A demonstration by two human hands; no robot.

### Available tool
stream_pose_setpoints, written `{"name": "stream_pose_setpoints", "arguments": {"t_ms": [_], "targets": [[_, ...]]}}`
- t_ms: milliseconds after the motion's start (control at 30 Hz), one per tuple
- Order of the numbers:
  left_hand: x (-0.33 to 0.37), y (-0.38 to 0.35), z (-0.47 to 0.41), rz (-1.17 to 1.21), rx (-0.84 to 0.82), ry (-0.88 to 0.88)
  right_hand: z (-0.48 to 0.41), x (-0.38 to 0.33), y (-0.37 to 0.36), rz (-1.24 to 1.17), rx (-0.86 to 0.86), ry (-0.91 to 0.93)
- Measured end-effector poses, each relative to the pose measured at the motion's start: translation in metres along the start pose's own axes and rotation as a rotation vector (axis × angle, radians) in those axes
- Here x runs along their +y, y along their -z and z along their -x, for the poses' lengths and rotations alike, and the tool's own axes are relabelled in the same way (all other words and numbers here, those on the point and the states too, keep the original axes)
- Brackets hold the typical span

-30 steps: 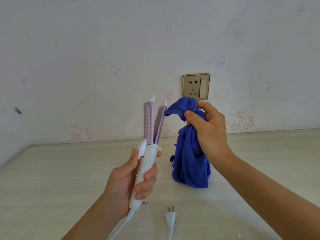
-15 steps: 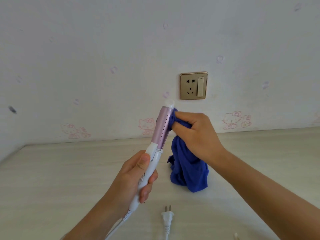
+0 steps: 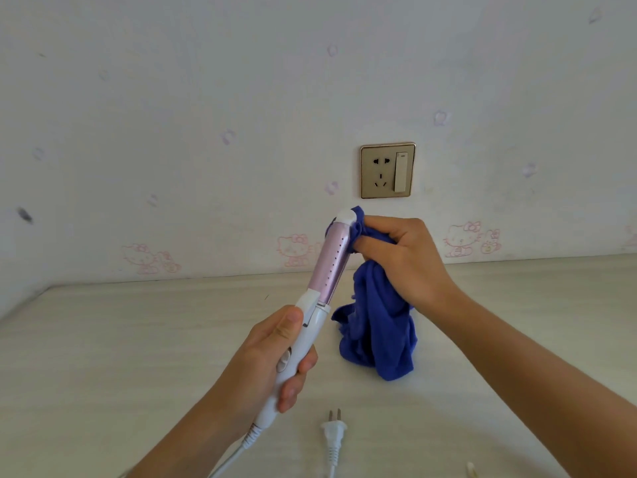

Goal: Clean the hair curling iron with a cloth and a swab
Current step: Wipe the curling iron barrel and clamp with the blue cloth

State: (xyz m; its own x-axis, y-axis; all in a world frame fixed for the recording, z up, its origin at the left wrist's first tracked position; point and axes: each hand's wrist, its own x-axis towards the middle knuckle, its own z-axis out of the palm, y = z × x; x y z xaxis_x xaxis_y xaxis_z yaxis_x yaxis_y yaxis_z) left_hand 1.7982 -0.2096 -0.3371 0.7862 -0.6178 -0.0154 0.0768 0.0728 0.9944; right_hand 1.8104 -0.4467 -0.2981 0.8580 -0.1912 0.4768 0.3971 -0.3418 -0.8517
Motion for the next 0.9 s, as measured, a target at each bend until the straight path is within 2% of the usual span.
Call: {"name": "stream_pose_setpoints", "arguments": {"t_ms": [67, 200, 300, 433, 567, 633, 800, 900], "targets": [[-0.002, -0.002, 0.000, 0.020, 0.002, 0.000, 0.004, 0.000, -0.003, 0.000, -0.012, 0.013], [-0.002, 0.004, -0.001, 0.077, 0.101, -0.009, 0.030, -0.003, -0.039, -0.028, -0.191, 0.059], [-0.001, 0.009, 0.000, 0.083, 0.111, -0.015, 0.032, 0.000, -0.047, -0.040, -0.243, 0.065], [0.003, 0.005, -0.005, 0.077, 0.098, -0.002, 0.022, -0.001, -0.035, -0.058, -0.188, 0.080], [0.000, -0.003, 0.000, 0.058, 0.059, 0.000, 0.008, -0.001, -0.018, -0.070, 0.004, 0.048], [-0.002, -0.004, 0.002, 0.042, 0.036, -0.006, 0.001, 0.000, -0.009, -0.068, 0.039, 0.034], [0.004, 0.005, -0.003, 0.038, 0.103, -0.013, 0.026, -0.001, -0.038, -0.063, -0.196, 0.071], [0.005, 0.005, -0.003, 0.042, 0.120, -0.008, 0.026, 0.005, -0.042, -0.068, -0.229, 0.058]]}}
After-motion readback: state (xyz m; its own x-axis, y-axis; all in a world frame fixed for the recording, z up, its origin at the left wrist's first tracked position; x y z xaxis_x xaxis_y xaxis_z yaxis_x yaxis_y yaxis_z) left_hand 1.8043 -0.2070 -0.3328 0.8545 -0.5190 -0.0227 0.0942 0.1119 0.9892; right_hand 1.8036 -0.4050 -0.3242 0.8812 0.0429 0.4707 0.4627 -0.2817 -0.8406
